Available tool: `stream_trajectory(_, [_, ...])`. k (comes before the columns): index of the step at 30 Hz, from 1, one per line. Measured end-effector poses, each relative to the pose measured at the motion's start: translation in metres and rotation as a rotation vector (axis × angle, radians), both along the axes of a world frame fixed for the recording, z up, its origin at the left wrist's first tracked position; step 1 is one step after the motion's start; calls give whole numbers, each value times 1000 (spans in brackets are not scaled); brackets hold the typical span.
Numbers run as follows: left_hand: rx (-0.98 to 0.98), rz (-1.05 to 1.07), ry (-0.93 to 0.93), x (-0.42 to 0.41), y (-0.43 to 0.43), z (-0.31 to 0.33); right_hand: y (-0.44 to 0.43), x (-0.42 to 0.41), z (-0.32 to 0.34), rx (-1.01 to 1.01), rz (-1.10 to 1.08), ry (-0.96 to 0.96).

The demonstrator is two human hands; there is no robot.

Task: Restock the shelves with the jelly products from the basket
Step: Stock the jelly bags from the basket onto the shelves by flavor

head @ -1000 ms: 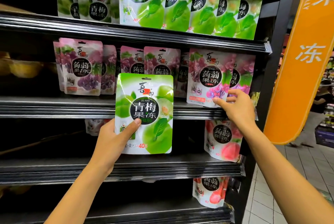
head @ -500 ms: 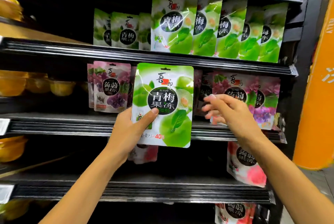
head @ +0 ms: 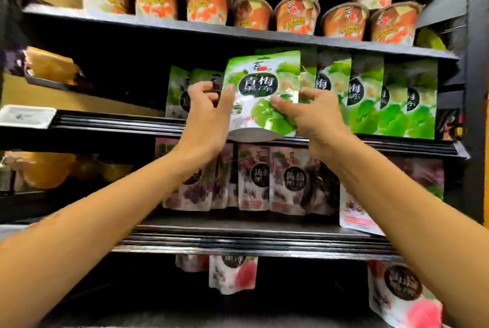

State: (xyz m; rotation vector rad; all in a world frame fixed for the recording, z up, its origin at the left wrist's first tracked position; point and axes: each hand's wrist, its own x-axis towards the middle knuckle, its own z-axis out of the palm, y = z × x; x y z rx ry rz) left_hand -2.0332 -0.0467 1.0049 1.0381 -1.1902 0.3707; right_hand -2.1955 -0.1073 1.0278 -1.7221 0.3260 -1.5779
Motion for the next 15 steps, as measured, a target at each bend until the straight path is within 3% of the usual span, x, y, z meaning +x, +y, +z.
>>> stream_trajectory(4, [-48, 273, -464, 15, 8, 10, -10, 32, 26, -77, -211, -7])
stream_trajectory(7, [48, 432, -704, 25, 10, 11, -17, 50, 34, -118, -337, 35])
stream_trajectory(10, [131, 588, -851, 33, 6, 4, -18, 60, 38, -100, -429, 36])
stream_trajectory(15, [171, 741, -902, 41, 0, -9, -18, 71, 32, -111, -506, 42])
